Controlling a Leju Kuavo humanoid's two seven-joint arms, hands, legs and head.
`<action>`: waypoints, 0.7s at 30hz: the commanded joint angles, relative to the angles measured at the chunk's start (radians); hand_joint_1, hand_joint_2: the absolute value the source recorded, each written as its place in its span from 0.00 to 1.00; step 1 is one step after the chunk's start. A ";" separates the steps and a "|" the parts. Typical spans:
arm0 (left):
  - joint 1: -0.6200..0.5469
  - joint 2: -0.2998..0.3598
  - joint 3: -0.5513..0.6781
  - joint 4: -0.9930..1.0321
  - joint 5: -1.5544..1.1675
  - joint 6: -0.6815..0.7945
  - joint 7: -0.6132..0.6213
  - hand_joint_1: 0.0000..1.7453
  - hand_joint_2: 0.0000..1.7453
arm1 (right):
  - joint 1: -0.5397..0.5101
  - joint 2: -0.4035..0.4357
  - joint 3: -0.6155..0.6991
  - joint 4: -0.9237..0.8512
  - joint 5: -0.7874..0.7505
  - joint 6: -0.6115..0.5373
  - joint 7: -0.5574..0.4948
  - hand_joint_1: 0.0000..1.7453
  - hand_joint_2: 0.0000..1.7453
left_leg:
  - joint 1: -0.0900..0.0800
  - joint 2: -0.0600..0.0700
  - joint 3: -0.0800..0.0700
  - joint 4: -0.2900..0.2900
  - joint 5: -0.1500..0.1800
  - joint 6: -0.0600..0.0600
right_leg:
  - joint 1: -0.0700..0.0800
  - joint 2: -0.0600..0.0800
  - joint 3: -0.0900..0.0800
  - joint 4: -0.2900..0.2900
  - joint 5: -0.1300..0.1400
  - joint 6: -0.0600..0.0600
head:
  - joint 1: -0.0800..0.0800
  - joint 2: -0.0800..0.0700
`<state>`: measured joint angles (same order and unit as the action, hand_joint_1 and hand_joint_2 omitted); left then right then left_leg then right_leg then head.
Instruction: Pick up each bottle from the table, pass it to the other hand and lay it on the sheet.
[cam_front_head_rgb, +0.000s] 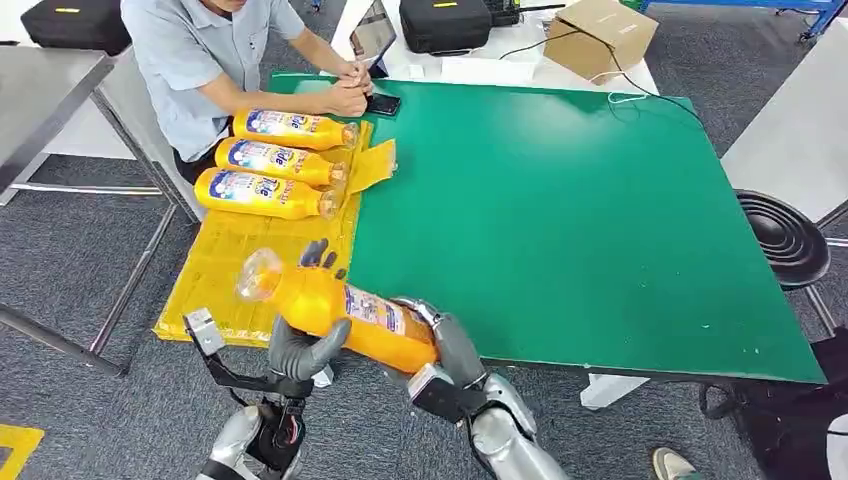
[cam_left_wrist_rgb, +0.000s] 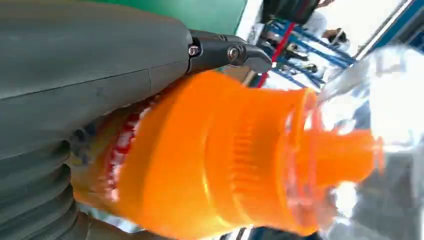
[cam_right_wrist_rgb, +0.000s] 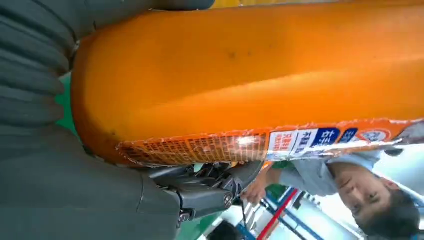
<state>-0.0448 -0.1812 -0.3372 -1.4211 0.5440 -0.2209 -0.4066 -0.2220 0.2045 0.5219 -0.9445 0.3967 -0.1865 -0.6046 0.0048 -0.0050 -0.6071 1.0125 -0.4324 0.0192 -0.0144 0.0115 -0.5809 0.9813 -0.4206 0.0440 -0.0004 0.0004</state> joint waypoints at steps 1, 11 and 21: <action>-0.013 0.006 -0.030 -0.014 0.055 -0.056 0.049 0.00 1.00 | -0.025 -0.020 0.099 0.076 0.015 -0.010 -0.004 1.00 1.00 | 0.001 -0.001 0.004 -0.001 0.000 -0.001 | 0.001 -0.002 0.004 -0.001 -0.001 -0.002 | 0.000 0.000; -0.028 0.040 -0.126 0.066 -0.016 -0.123 0.035 0.03 1.00 | -0.044 -0.025 0.090 0.042 -0.013 0.005 0.002 1.00 1.00 | 0.000 -0.001 0.005 -0.002 -0.001 -0.001 | 0.001 -0.003 0.006 -0.001 -0.001 -0.002 | 0.000 0.000; -0.050 0.020 -0.108 0.111 -0.046 -0.036 0.027 1.00 1.00 | -0.038 -0.036 0.083 -0.006 -0.036 0.013 0.012 1.00 1.00 | 0.000 -0.001 0.003 -0.001 0.000 -0.001 | 0.000 -0.002 0.003 0.000 -0.001 -0.002 | 0.000 0.000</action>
<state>-0.0570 -0.1648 -0.4067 -1.3981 0.4986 -0.2946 -0.3872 -0.2262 0.1919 0.5673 -0.9400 0.3693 -0.1839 -0.6016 0.0048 -0.0049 -0.6071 1.0125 -0.4322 0.0192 -0.0143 0.0115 -0.5807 0.9813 -0.4205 0.0441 0.0000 0.0004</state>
